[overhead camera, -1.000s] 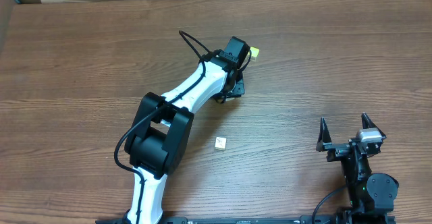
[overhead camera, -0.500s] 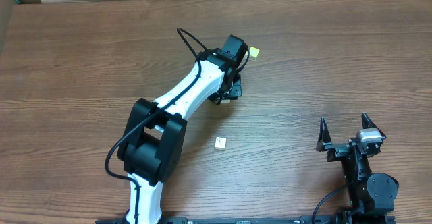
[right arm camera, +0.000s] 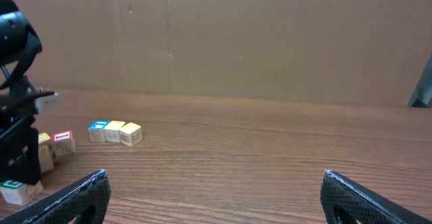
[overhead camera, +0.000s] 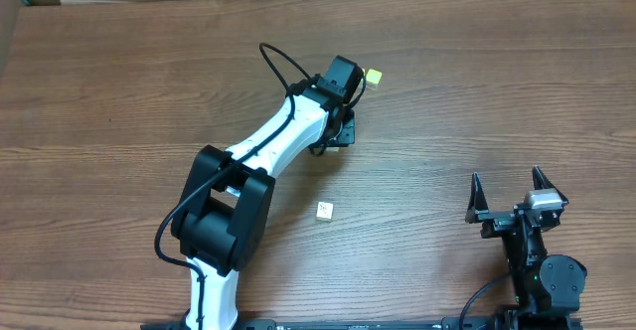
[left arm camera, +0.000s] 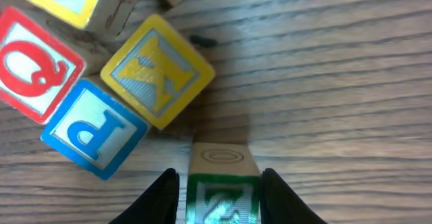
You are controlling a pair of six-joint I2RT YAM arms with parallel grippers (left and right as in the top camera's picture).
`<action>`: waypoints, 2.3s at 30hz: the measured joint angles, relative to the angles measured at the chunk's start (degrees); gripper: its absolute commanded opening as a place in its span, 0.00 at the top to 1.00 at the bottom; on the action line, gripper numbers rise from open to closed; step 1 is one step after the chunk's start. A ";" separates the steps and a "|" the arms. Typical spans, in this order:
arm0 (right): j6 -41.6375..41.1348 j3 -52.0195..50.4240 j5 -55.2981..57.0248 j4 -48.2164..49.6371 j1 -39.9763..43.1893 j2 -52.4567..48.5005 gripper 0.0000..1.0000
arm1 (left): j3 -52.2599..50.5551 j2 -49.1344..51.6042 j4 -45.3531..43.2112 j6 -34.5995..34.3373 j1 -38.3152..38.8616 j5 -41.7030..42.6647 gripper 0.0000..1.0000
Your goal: Flip 4 blocks
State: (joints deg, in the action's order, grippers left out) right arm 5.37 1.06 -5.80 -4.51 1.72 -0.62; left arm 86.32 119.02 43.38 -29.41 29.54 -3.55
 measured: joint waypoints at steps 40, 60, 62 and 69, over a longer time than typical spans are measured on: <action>0.02 0.00 0.02 0.02 0.00 0.00 0.00 | -9.40 -9.35 22.82 3.02 0.00 1.07 0.81; 0.02 0.00 0.02 -0.02 0.00 0.00 0.00 | -11.89 -9.35 22.80 3.02 -0.55 5.70 0.65; 0.00 0.00 0.02 -0.02 0.02 0.00 0.00 | -11.23 -9.35 24.11 3.04 -1.22 5.70 0.69; 0.00 0.00 0.00 -0.02 0.00 0.00 0.00 | -8.61 -11.67 28.09 3.15 -4.66 4.74 0.96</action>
State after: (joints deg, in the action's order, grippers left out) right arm 5.37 1.06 -5.80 -4.54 1.72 -0.62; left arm 77.71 107.35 71.46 -26.26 24.88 1.19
